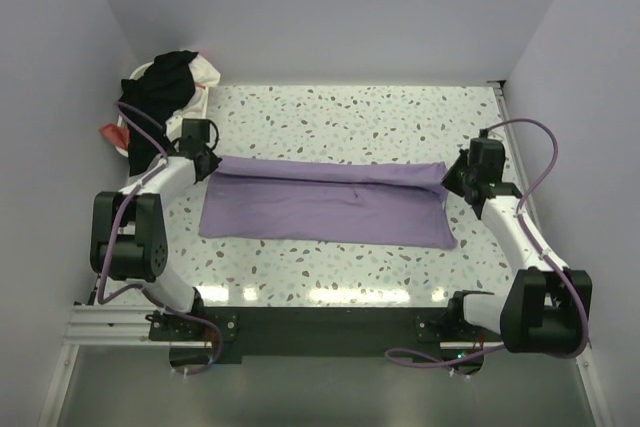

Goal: Fold and stack the t-shirts
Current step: Fold the tshirt

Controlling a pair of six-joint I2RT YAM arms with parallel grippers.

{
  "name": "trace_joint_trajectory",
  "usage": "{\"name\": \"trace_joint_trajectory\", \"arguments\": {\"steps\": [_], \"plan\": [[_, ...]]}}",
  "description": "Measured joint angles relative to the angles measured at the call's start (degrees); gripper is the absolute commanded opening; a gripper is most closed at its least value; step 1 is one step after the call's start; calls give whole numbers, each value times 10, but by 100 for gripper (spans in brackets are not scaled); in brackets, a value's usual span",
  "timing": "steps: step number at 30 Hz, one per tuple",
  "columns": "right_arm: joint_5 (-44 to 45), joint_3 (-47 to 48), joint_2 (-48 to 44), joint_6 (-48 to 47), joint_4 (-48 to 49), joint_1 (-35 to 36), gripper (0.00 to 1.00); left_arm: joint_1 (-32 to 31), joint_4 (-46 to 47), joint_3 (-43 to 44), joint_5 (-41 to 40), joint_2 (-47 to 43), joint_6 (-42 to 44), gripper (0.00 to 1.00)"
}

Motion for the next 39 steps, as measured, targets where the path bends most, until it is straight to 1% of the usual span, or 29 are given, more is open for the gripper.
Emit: {"name": "trace_joint_trajectory", "arguments": {"steps": [9, 12, 13, 14, 15, 16, 17, 19, 20, 21, 24, 26, 29, 32, 36, 39], "plan": [[-9, -38, -26, 6, -1, 0, 0, 5, 6, -54, 7, -24, -19, 0], [-14, -55, -31, 10, -2, 0, 4, 6, 9, -81, 8, -37, -29, 6], [-15, -60, -32, 10, -2, 0, 6, 7, 10, -90, 9, -42, -33, 10], [-17, -65, -34, 11, -3, 0, 15, 7, 12, -97, 9, -47, -37, 13], [-19, -71, -37, 14, -3, 0, 19, 9, 17, -107, 10, -53, -40, 22], [-21, -76, -42, 15, -4, 0, 23, 11, 20, -116, 10, -60, -43, 25], [-24, -81, -47, 16, -6, 0, 33, 13, 22, -125, 10, -69, -46, 32], [-28, -85, -61, 17, -12, 0, 41, 17, 27, -139, 10, -87, -51, 39], [-28, -86, -67, 16, -14, 0, 44, 18, 29, -146, 10, -101, -54, 45], [-30, -87, -75, 16, -17, 0, 48, 19, 31, -151, 10, -114, -55, 47], [-39, -87, -98, 15, -16, 0, 50, 19, 35, -157, 12, -150, -58, 49], [-47, -85, -97, 14, -15, 2, 50, 19, 41, -157, 17, -170, -58, 50], [-43, -64, -61, 13, -19, 20, 50, 17, 49, -157, 39, -190, -58, 50], [-29, -9, 13, 4, -20, 66, 50, 6, 52, -157, 64, -203, -57, 51], [-6, 66, 101, -14, -9, 118, 51, -15, 52, -157, 125, -219, -43, 51], [4, 98, 147, -25, 7, 129, 51, -30, 49, -157, 157, -234, -28, 51]]}}
